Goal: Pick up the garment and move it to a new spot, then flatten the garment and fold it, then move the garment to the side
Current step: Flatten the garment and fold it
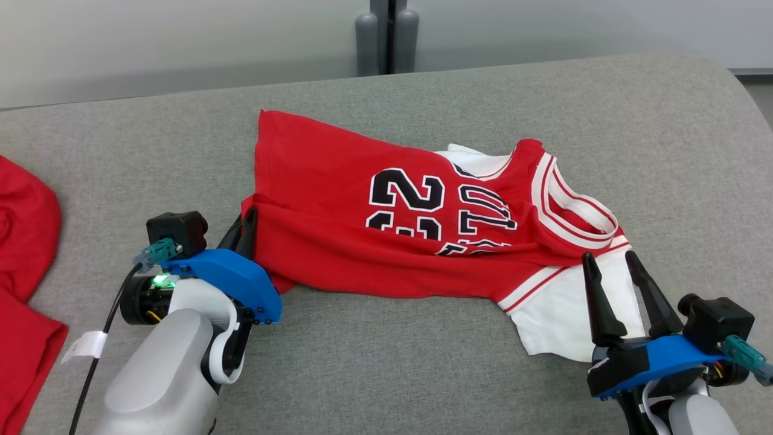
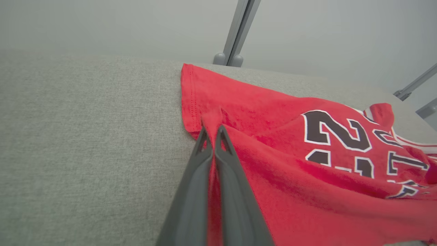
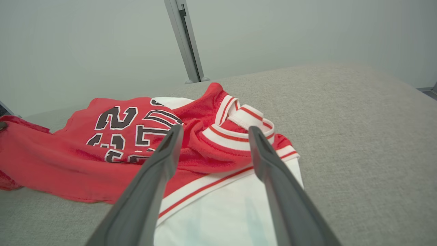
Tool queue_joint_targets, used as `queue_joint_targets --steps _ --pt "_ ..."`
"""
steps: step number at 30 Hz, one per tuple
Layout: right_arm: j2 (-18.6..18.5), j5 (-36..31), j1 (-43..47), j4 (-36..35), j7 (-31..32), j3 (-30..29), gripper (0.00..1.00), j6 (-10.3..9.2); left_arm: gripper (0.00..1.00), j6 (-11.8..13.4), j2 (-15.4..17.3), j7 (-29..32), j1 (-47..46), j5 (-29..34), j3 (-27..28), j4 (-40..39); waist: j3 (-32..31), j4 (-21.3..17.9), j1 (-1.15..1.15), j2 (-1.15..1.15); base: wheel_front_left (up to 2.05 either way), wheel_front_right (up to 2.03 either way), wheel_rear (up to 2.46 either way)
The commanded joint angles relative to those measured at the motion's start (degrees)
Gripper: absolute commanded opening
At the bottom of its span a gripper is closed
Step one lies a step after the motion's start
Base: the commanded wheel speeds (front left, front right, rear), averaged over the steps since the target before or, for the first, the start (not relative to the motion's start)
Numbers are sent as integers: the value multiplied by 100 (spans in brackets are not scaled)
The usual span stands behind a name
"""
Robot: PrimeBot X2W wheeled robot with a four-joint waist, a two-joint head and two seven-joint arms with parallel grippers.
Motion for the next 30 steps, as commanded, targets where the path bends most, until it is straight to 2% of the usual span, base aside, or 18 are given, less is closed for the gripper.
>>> queue_joint_targets --steps 1,7,13,17,27,30 --pt "-23 45 -21 -7 -38 -31 100 3 100 -31 -43 -115 -172 82 -44 308 29 -47 -1 -1 0 0 0" --pt "-21 17 28 21 -93 -189 100 3 100 -121 -187 -746 -263 39 115 1001 2 -26 -1 -1 0 0 0" --pt "-20 -32 61 -13 -78 -318 100 3 100 -365 -290 -1149 26 -111 384 936 -174 176 -1 -1 0 0 0" --pt "-25 -36 114 -38 -28 -378 100 3 100 -373 -307 -1225 351 56 635 524 -383 329 -1 -1 0 0 0" --pt "-22 12 400 -16 98 -535 100 3 100 -152 -344 -1230 1874 1015 1466 -1071 -889 498 -1 -1 0 0 0" --pt "-21 40 507 42 100 -579 100 3 100 -163 -367 -1230 2257 1286 1664 -1439 -1020 519 -1 -1 0 0 0"
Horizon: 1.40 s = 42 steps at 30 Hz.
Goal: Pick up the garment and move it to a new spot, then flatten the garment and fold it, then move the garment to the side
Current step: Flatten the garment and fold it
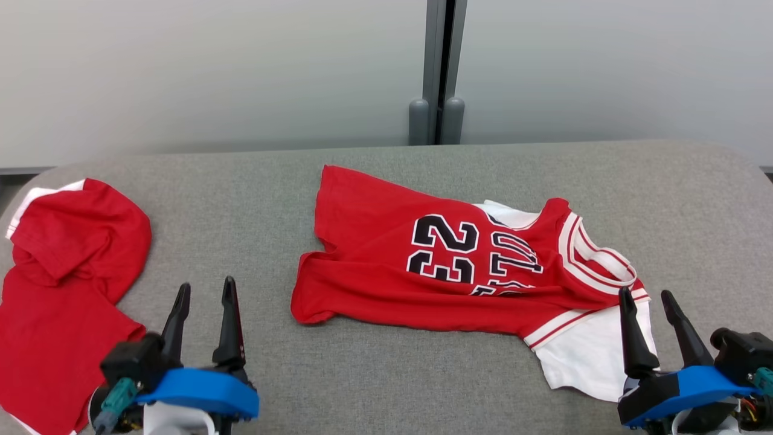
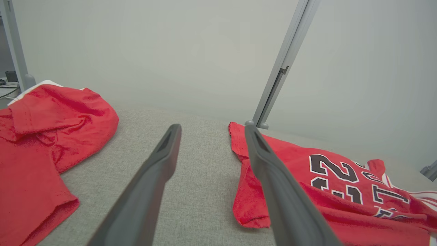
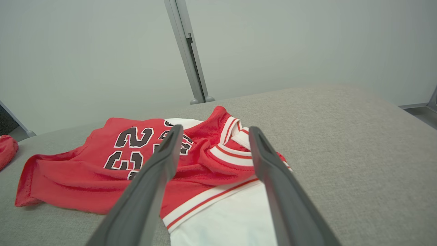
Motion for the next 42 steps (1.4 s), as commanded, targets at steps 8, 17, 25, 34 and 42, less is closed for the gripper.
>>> queue_joint_targets --steps 8,17,25,34,42 --pt "-22 -164 318 64 156 -63 100 3 100 -12 101 -26 602 458 178 -167 -310 12 1 1 0 0 0" --pt "-21 -194 505 -99 347 -148 100 3 100 -79 108 0 749 434 83 -8 -424 15 1 1 0 0 0" --pt "-22 -141 481 -114 358 -131 100 3 100 -26 111 -6 779 412 74 83 -464 -3 1 1 0 0 0" --pt "-22 -138 477 -75 306 -68 100 3 100 1 195 85 718 506 -48 105 -449 -57 1 1 0 0 0" --pt "-22 -325 317 174 953 -421 100 3 100 -131 5 481 413 597 -457 417 -300 -164 1 1 0 0 0"
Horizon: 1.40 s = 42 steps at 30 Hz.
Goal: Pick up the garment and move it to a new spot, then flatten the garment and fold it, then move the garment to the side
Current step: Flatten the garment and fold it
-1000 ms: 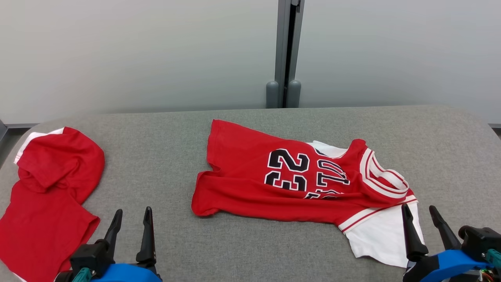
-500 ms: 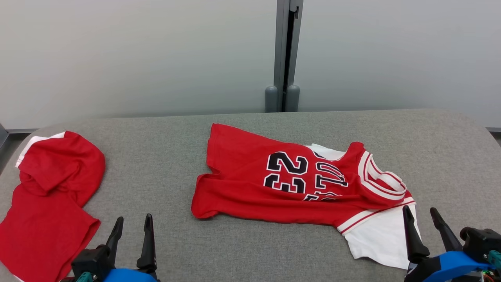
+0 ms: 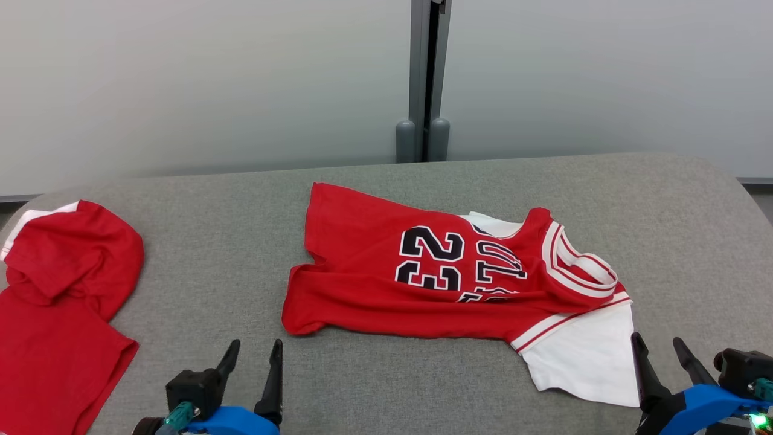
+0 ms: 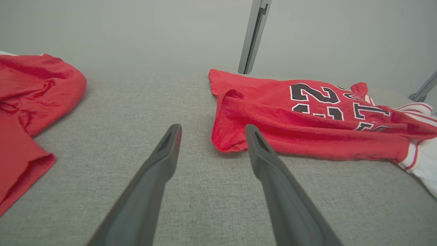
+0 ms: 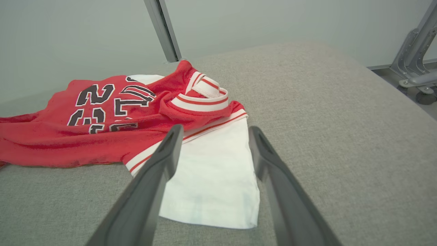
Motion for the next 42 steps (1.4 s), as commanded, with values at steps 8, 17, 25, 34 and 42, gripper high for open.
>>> queue_joint_targets --steps 8,17,25,34,42 --pt "-21 -232 -616 541 560 -283 100 3 100 -76 -588 690 -800 -432 -85 1048 451 -196 0 0 0 0 0" --pt "-21 -286 -1246 1415 460 -212 100 3 100 264 -876 841 -1574 -981 267 1913 897 -362 0 0 0 0 0" --pt "-21 -288 -1467 1952 226 -88 100 3 100 244 -934 769 -1753 -1245 292 2231 1064 -367 0 0 0 0 0" --pt "-5 -295 -1451 2534 64 -39 100 3 100 72 -963 516 -1666 -1535 291 1945 1079 -288 0 0 0 0 0" --pt "30 -190 -1338 2646 -26 137 100 9 100 100 -967 681 -1505 -1788 280 1496 1031 -249 0 0 0 0 0"
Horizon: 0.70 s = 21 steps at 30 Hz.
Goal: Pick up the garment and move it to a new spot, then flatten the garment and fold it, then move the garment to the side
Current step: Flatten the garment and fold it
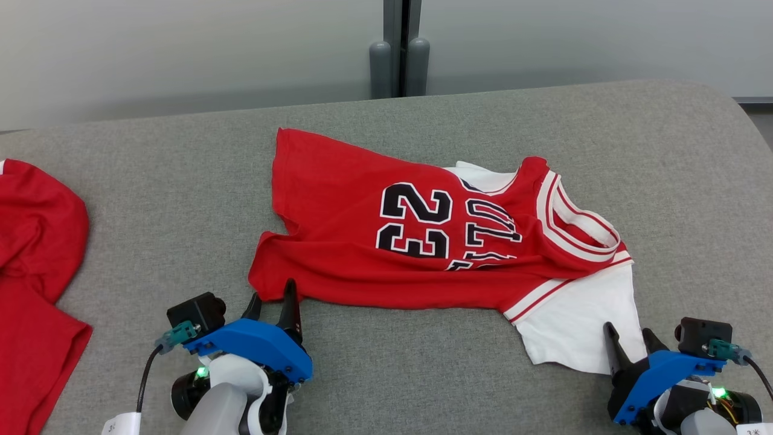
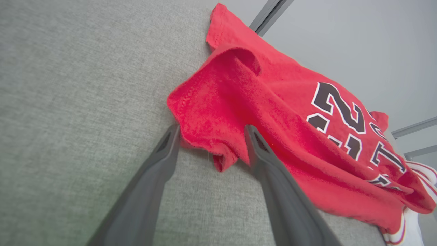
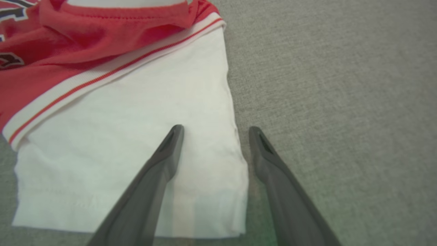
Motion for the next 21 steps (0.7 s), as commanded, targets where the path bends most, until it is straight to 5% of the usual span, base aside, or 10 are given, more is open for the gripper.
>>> queue_joint_targets --steps 1,10,19,21 --pt "92 9 142 127 72 65 100 17 100 24 -2 46 103 -42 -6 -46 -8 -5 0 0 0 0 0" --pt "87 46 181 21 120 189 100 17 100 467 190 161 35 286 -198 270 15 -104 0 0 0 0 0" --pt "86 21 332 -100 188 305 100 17 100 566 339 82 -174 529 -368 672 90 -165 0 0 0 0 0" --pt "87 55 348 -130 224 364 100 17 93 538 373 61 -241 598 -420 734 105 -174 0 0 0 0 0"
